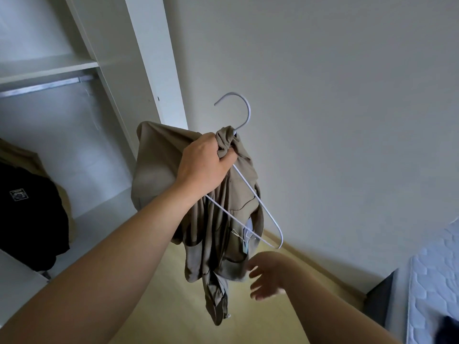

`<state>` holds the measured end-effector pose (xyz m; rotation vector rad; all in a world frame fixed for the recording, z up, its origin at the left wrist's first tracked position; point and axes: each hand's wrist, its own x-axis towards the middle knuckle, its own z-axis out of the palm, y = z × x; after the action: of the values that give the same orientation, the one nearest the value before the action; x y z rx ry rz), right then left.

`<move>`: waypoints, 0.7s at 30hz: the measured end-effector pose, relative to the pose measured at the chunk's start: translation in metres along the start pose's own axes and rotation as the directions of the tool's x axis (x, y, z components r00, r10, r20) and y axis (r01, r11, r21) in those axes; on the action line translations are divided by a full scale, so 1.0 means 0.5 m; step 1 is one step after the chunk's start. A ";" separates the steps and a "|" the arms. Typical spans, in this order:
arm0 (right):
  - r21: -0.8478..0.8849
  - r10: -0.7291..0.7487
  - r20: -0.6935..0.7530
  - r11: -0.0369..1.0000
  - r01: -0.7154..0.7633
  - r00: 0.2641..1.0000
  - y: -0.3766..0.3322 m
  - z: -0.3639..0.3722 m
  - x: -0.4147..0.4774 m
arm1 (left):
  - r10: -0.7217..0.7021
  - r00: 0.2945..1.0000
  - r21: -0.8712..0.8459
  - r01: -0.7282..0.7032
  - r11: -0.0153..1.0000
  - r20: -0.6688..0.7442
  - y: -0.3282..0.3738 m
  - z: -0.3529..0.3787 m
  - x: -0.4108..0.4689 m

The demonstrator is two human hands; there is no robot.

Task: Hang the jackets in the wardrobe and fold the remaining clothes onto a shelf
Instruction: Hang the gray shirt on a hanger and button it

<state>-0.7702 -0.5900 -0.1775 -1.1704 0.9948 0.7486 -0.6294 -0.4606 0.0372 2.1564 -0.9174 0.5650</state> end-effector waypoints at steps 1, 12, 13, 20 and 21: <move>-0.002 0.030 0.037 1.000 -0.030 0.999 0.004 0.010 0.005 | 0.000 1.000 -0.008 0.000 1.000 -0.021 0.004 -0.006 0.002; 0.356 -0.255 0.035 0.907 0.226 0.966 0.008 0.054 0.016 | -0.114 0.980 -0.149 0.089 0.985 -0.164 0.007 -0.058 0.022; 0.369 -0.263 0.030 0.899 0.234 0.964 0.007 0.052 0.017 | -0.135 0.978 -0.181 0.105 0.978 -0.161 0.003 -0.063 0.022; 0.370 -0.278 -0.075 0.884 0.285 0.958 -0.011 0.080 0.029 | -0.287 0.954 -0.395 0.231 0.889 -0.090 -0.005 -0.082 0.018; 0.369 -0.283 -0.122 0.877 0.308 0.951 -0.020 0.080 0.026 | -0.307 0.946 -0.400 0.244 0.883 -0.100 -0.010 -0.083 0.019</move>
<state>-0.7465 -0.5541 -0.1823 -0.9730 0.9355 0.2537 -0.6241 -0.4310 0.0677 1.8116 -0.5606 0.3720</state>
